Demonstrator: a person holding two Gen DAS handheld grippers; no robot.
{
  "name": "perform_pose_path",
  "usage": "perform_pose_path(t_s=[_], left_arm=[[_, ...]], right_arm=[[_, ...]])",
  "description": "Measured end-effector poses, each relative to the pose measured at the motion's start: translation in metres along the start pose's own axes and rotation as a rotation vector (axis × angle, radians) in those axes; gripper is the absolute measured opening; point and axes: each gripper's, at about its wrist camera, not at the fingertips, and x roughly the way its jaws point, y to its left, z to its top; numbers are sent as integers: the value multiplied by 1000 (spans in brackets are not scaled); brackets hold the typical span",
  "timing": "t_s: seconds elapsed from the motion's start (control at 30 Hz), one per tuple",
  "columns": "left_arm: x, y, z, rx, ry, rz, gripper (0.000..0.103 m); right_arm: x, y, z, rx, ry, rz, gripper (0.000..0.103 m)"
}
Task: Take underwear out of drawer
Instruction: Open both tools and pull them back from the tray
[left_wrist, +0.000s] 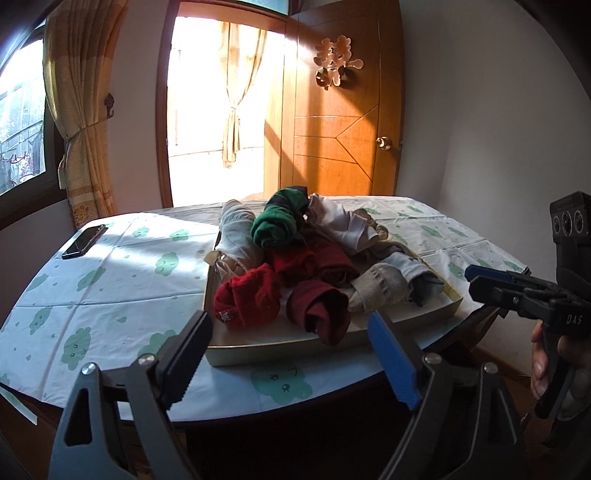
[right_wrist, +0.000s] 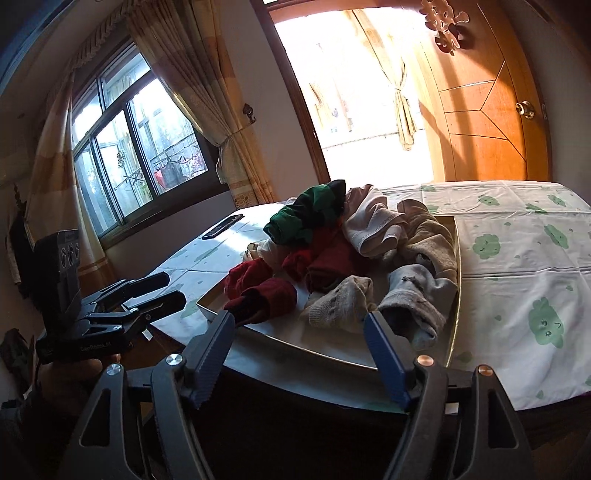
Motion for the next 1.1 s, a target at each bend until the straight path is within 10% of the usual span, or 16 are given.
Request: perform_pose_path(t_s=[0.5,1.1], left_arm=[[-38,-31,-17,18,-75,-1,97],[-40,-28,-18,11,-67,21,100]], right_arm=[[-66,41,-20,-117,-165,-50,80],[-62,45,-25,-126,-164,-50,80]])
